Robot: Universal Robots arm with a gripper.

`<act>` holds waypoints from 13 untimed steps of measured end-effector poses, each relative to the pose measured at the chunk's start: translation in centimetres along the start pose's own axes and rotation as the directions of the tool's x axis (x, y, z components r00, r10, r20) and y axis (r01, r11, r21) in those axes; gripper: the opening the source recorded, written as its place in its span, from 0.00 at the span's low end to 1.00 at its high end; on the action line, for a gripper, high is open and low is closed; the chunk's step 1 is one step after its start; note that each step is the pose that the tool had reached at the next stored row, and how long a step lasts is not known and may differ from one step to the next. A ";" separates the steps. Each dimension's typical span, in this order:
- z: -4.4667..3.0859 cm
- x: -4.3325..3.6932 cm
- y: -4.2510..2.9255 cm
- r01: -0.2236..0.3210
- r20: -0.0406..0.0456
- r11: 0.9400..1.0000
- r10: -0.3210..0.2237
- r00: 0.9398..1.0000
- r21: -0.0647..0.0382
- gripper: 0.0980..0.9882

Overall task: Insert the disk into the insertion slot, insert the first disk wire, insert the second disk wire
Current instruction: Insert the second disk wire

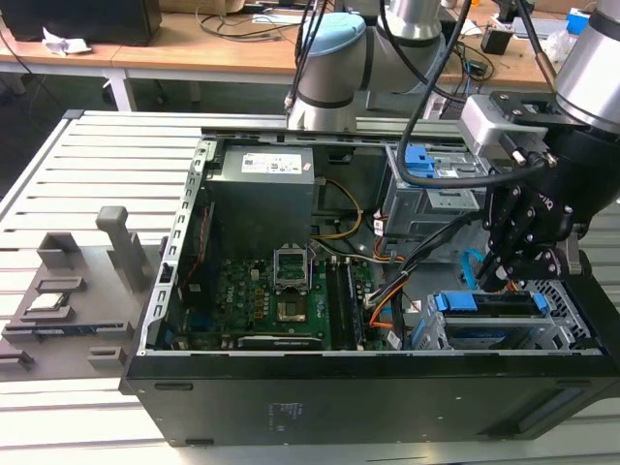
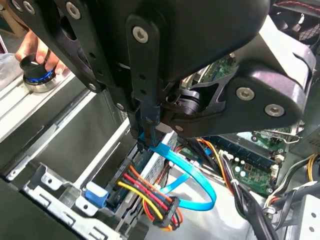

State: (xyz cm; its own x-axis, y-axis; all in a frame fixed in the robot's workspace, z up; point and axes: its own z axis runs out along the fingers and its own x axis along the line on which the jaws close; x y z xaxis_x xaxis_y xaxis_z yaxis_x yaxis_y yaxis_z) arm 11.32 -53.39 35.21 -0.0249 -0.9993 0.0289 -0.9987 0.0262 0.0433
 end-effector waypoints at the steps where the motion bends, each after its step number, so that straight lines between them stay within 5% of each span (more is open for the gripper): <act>1: 0.13 0.02 -0.17 0.000 0.000 1.000 0.000 1.000 0.000 0.07; 13: 1.30 0.37 -0.82 0.000 -0.001 1.000 0.000 1.000 0.000 0.07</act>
State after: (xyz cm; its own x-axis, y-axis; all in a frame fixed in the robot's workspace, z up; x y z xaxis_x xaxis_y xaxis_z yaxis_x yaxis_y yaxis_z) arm 12.07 -53.81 33.89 -0.0249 -0.9993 0.0296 -0.9987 0.0262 0.0434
